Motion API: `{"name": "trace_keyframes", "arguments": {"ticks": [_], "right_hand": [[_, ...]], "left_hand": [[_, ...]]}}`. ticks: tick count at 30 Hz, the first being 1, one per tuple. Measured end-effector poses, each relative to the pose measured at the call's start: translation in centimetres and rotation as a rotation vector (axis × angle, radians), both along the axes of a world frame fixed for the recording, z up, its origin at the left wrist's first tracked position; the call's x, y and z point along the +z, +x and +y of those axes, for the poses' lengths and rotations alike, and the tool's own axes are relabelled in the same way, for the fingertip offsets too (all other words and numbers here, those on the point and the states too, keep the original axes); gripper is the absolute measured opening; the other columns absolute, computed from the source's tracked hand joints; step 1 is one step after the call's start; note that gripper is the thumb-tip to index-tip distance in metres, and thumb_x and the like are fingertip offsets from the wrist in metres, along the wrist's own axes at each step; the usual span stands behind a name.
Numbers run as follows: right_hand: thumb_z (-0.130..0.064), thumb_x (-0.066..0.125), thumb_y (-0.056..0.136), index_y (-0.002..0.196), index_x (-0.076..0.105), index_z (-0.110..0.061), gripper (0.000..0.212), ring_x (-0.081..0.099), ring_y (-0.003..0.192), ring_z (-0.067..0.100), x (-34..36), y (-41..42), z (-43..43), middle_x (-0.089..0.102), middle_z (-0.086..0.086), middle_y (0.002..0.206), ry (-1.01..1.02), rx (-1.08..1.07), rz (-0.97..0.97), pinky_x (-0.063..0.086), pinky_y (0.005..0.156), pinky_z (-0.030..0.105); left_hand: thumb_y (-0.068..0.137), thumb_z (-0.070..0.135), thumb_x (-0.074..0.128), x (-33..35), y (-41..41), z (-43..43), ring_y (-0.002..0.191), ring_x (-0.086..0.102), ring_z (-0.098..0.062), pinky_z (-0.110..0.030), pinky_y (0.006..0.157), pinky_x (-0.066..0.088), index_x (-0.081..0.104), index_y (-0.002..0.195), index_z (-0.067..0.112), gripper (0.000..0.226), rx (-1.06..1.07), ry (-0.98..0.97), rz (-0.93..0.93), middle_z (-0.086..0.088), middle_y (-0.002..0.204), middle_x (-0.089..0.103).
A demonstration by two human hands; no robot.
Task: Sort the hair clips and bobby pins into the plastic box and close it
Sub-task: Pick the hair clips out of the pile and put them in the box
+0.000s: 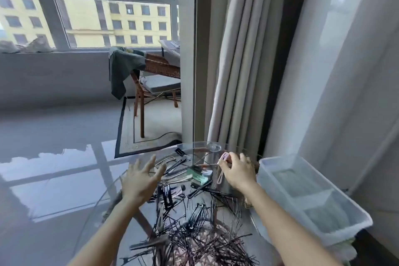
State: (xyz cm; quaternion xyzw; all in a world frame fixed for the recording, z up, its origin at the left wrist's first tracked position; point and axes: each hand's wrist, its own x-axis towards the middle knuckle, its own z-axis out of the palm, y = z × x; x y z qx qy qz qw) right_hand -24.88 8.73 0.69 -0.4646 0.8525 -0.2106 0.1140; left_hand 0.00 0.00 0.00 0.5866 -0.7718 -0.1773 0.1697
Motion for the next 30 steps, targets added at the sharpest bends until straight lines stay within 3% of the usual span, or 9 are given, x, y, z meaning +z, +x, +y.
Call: {"name": "trace_keyframes", "arguments": {"ticks": [4,7,13,16,19,22,25,27,30], "right_hand": [[-0.054,0.034,0.09,0.13,0.045,-0.024,0.051,0.022,0.136,0.041,-1.8,0.2,-0.7,0.037,0.011,0.146,0.097,0.037,0.111,0.012,0.114,0.05],[-0.044,0.038,0.092,0.131,0.045,-0.024,0.045,0.015,0.141,0.038,-2.9,1.6,-0.4,0.034,0.009,0.15,0.021,0.136,0.058,0.006,0.115,0.049],[-0.026,0.041,0.094,0.13,0.046,-0.023,0.037,0.021,0.141,0.026,-1.8,5.6,0.6,0.037,0.006,0.148,-0.092,0.367,-0.149,0.012,0.116,0.04],[-0.025,0.045,0.092,0.122,0.054,-0.022,0.031,0.054,0.108,0.01,-0.6,5.5,0.5,0.06,-0.002,0.122,-0.265,0.355,-0.219,0.042,0.093,0.024],[-0.023,0.045,0.093,0.114,0.059,-0.017,0.026,0.055,0.076,0.0,0.4,2.9,-1.4,0.065,-0.002,0.106,-0.404,0.128,-0.179,0.037,0.062,0.006],[-0.026,0.04,0.095,0.119,0.055,-0.012,0.032,0.056,0.107,0.022,-0.1,0.5,-4.3,0.058,0.008,0.126,-0.323,-0.026,-0.18,0.042,0.087,0.025],[-0.032,0.03,0.098,0.134,0.043,-0.01,0.044,0.028,0.137,0.028,-1.5,1.1,-6.3,0.039,0.013,0.146,-0.123,-0.008,-0.107,0.016,0.115,0.041],[-0.035,0.026,0.099,0.137,0.038,-0.012,0.047,0.017,0.142,0.029,-2.0,2.8,-6.9,0.031,0.012,0.15,-0.101,0.071,-0.104,0.006,0.116,0.044],[-0.032,0.027,0.099,0.133,0.044,-0.015,0.042,0.035,0.133,0.03,-1.7,5.2,-6.4,0.046,0.011,0.141,-0.162,0.149,-0.221,0.027,0.109,0.042]], "left_hand": [[0.044,0.094,-0.01,-1.4,-2.2,0.0,0.142,0.018,-0.027,-0.055,0.113,0.009,0.018,0.142,0.043,0.114,-0.147,-0.012,-0.08,-0.008,0.154,0.022],[0.067,0.083,0.017,-1.7,-4.1,0.8,0.142,0.018,-0.019,-0.05,0.116,0.007,0.024,0.142,0.037,0.089,-0.253,-0.007,0.02,-0.003,0.153,0.026],[0.086,0.054,0.046,-1.5,-5.6,1.8,0.127,0.041,-0.011,-0.037,0.109,0.033,0.049,0.131,0.023,0.055,-0.373,0.01,0.276,0.002,0.139,0.047],[0.087,0.049,0.048,-0.9,-4.8,0.7,0.111,0.049,-0.004,-0.03,0.099,0.043,0.06,0.118,0.022,0.042,-0.367,-0.057,0.34,0.004,0.127,0.056],[0.089,0.046,0.047,-0.1,-4.5,-2.7,0.114,0.052,-0.009,-0.034,0.097,0.044,0.061,0.117,0.022,0.04,-0.304,-0.132,0.297,0.002,0.126,0.058],[0.092,0.051,0.038,0.2,-5.9,-6.5,0.132,0.038,-0.021,-0.047,0.108,0.034,0.046,0.133,0.026,0.049,-0.29,0.029,0.126,-0.001,0.146,0.04],[0.097,0.044,0.029,-1.1,-8.5,-7.9,0.143,0.014,-0.023,-0.05,0.117,0.005,0.029,0.142,0.028,0.048,-0.415,0.067,-0.085,0.001,0.154,0.022],[0.097,0.044,0.025,-1.9,-9.7,-7.6,0.143,0.014,-0.019,-0.045,0.118,0.002,0.033,0.14,0.026,0.047,-0.514,0.071,-0.016,0.003,0.152,0.028],[0.096,0.044,0.03,-2.0,-9.7,-6.4,0.136,0.034,-0.021,-0.045,0.115,0.021,0.052,0.129,0.022,0.046,-0.504,0.235,0.238,-0.003,0.14,0.049]]}}
